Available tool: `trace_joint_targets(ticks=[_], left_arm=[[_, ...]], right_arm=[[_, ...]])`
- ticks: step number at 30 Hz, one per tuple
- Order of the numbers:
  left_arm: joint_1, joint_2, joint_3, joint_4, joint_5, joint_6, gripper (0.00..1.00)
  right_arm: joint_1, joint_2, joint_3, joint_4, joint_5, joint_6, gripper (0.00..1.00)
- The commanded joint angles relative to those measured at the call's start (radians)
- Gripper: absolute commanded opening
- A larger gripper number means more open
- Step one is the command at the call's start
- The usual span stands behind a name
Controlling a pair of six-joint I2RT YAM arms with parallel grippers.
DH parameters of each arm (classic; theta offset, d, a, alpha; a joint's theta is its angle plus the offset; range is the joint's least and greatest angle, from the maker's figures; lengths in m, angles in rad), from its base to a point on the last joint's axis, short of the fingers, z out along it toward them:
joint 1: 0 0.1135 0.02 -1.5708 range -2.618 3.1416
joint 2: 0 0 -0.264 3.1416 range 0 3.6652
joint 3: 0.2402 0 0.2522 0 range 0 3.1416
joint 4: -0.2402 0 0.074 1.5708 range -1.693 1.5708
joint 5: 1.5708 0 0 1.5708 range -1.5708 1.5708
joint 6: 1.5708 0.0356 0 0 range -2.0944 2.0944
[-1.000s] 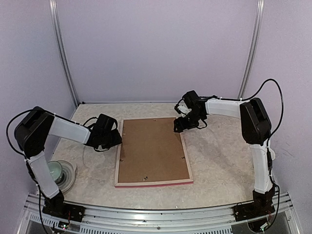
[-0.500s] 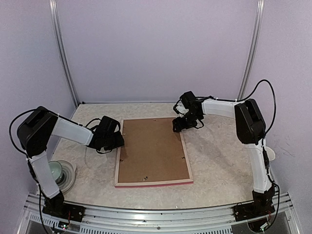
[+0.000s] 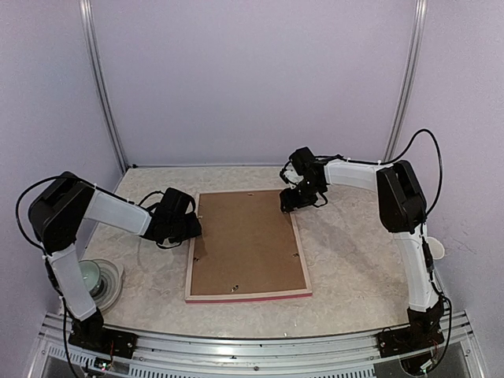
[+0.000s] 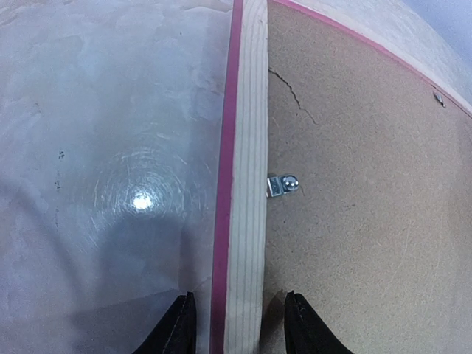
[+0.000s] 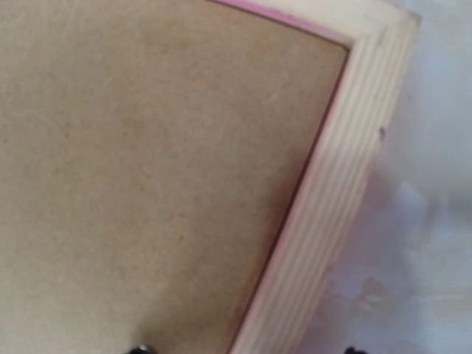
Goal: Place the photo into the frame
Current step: Press the fastener onto the backboard.
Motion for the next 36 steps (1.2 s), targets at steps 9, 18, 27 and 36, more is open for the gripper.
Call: trace_joint_targets(ticks=[9,18,27,36], left_arm=[[-0.008,0.022,-0.016,-0.016,-0.003,0.002,0.41],[-0.008,0.023,-0.017,-0.018,-0.009,-0.001,0.41],[-0.008,0.022,-0.019,-0.019,-0.013,-0.004,0.41],[-0.008,0.018,-0.021,-0.021,-0.019,-0.007,0.41]], right_arm=[[0.000,0.017,-0.005,-0.018,0.031,0.022,0.57],[-0.001,0.001,0.003,-0.040,0.057,0.052,0.54],[-0.004,-0.010,0.004,-0.058,0.050,0.096,0.43],[-0.005,-0.046,-0.017,-0.064,0.040,0.110,0.43]])
